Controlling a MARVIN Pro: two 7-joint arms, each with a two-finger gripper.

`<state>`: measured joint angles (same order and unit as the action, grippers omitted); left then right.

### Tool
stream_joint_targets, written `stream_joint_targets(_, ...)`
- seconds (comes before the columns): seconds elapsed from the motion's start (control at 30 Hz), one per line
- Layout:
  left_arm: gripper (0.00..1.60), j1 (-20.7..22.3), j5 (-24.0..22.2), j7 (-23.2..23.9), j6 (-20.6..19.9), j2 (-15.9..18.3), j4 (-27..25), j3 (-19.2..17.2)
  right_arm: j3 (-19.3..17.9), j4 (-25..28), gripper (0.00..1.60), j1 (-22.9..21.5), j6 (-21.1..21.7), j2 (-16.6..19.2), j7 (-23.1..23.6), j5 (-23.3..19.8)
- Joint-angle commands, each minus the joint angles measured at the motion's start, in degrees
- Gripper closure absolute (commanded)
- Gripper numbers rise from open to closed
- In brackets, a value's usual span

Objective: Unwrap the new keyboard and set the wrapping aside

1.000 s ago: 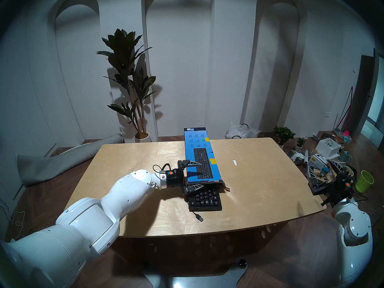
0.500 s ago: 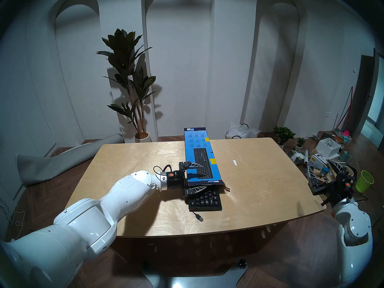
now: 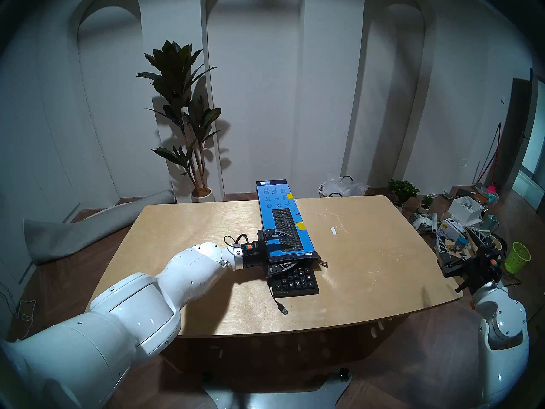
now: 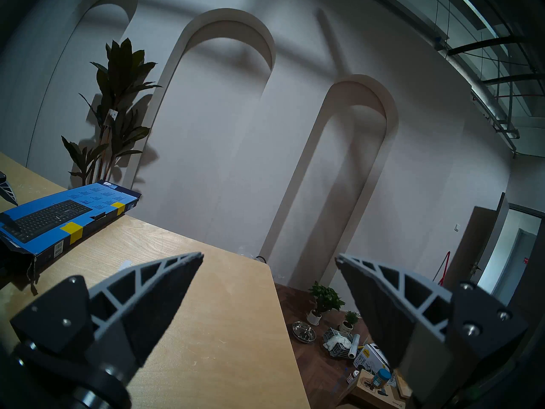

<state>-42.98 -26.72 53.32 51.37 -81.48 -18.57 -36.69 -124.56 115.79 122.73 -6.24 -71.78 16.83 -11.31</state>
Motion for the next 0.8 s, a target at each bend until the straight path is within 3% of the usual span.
stream_joint_targets(0.0,1.60,3.85,-0.10,1.33,-0.66,-3.13,2.80,0.09,-0.07,1.04,0.00,0.03,-0.24,0.14,0.12,0.06)
stream_joint_targets(0.3,1.60,4.84,-1.91,5.63,-2.62,-3.71,4.50,-0.17,-0.08,1.07,0.00,0.06,-0.24,0.14,0.12,0.06)
stream_joint_targets(0.37,1.60,5.56,-5.00,7.90,-5.88,-3.44,2.81,-2.40,-0.07,1.01,0.00,0.02,-0.25,0.15,0.12,0.04)
stream_joint_targets(0.47,1.60,6.25,-7.14,9.50,-7.53,-3.38,1.38,-4.22,-0.05,0.95,0.00,-0.03,-0.25,0.17,0.11,0.03)
stream_joint_targets(0.6,1.60,6.81,-9.96,9.91,-9.86,-3.57,0.46,-6.73,-0.03,0.86,0.00,-0.08,-0.25,0.19,0.11,0.01)
stream_joint_targets(0.77,1.60,7.89,-16.48,10.77,-16.07,-4.27,-0.71,-12.67,0.00,0.71,0.00,-0.16,-0.24,0.22,0.09,-0.02)
